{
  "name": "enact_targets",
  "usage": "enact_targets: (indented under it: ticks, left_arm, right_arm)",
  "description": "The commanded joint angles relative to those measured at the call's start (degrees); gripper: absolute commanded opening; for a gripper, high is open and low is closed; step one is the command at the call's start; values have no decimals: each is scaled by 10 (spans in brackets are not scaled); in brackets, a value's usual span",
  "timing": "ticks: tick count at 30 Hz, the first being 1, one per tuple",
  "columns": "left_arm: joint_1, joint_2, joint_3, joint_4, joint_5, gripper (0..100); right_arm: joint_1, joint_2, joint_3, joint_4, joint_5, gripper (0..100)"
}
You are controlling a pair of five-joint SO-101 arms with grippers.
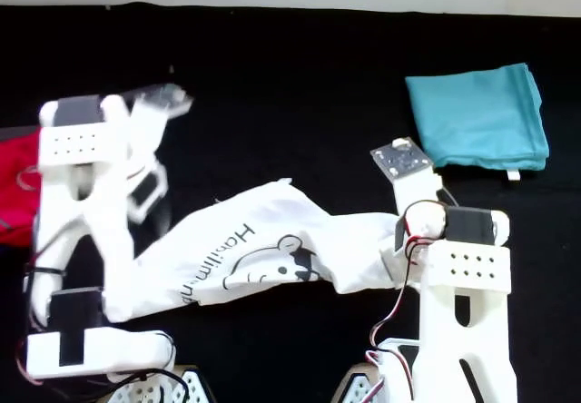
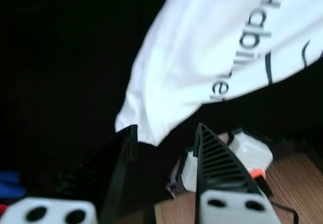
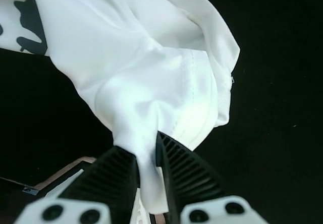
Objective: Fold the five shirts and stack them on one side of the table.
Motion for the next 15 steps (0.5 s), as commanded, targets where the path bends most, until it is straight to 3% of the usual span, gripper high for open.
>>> enact_targets:
  ticks: [1,4,8,11,15]
  left_arm:
    - [85,12,-79,-105,89,195]
    - [167,97,-105,-169,141,195]
    - [242,245,-179,-187,177,193]
    - [263,345,-247,-179,201,192]
    - [282,413,-308,-102,215,192]
  right_arm:
    - [-6,3,-21,0,-8,6]
    - [-6,3,-21,3,-9,6]
    - [-5,0,-20,16,-9,6]
    - [-5,-1,-20,22,-9,6]
    - [12,-1,-21,21,-9,6]
